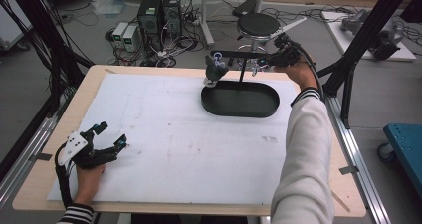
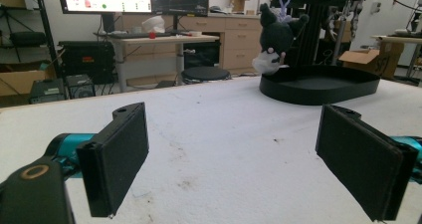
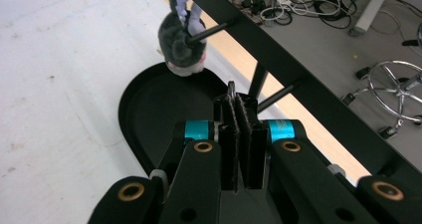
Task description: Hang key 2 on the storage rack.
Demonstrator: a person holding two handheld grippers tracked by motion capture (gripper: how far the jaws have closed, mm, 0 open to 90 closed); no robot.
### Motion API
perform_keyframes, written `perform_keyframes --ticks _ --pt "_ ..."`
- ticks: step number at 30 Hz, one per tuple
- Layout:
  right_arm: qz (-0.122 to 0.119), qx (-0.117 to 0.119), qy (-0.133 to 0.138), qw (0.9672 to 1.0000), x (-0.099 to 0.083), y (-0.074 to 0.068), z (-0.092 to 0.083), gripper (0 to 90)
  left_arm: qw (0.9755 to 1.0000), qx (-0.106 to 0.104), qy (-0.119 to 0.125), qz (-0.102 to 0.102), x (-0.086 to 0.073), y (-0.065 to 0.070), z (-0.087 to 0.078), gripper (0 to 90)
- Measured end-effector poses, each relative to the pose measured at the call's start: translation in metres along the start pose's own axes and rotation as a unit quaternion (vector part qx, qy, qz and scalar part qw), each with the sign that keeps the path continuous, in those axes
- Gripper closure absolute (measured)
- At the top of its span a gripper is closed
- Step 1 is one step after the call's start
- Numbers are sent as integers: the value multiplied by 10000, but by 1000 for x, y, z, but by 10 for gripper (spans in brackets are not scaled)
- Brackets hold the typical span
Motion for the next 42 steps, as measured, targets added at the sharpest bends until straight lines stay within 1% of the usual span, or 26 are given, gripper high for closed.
perform_keyframes --ticks 6,11,12,24,25,26,29,30,32,35,39,40,42 --pt "43 -8 -15 10000 -1 3 2 886 10000 -7 -10 3 0 0 0 137" --pt "16 -32 -28 10000 -2 7 3 886 10000 -4 -14 8 0 0 0 137" --pt "53 -37 -46 10000 -3 7 3 885 10000 -3 -13 8 0 0 0 137" --pt "21 -156 -30 9999 -1 9 9 885 10000 -3 -13 7 0 0 0 137" --pt "-11 -127 -26 9999 -1 9 10 885 10000 -2 -14 8 0 0 0 137" --pt "-27 -156 -9 9999 0 10 10 885 10000 -6 -13 9 0 0 0 137" --pt "22 -216 25 9998 0 11 10 885 10000 -3 -13 7 0 0 0 137" --pt "-8 -235 43 9997 1 13 9 885 10000 -3 -14 7 0 0 0 137" --pt "41 -274 52 9996 0 13 8 885 10000 -7 -12 -2 0 0 0 137" --pt "28 -321 80 9994 1 15 7 885 10000 -5 -14 -1 0 0 0 137" --pt "43 -264 73 9996 1 15 8 885 10000 -5 -13 -1 0 0 0 137" --pt "-3 -278 58 9996 0 15 8 885 10000 -4 -14 -1 0 0 0 137" --pt "35 -215 68 9997 0 14 8 885 10000 -4 -15 -2 0 0 0 137"
Point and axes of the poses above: each handheld gripper's, and its own axes: z roughly forward along the jaws, x roughly out of its top, y roughly to its right, the point moved 8 cm from there along z, roughly forward along the jaws, and after that the axes turned 12 degrees about z, right-handed, at the moved point
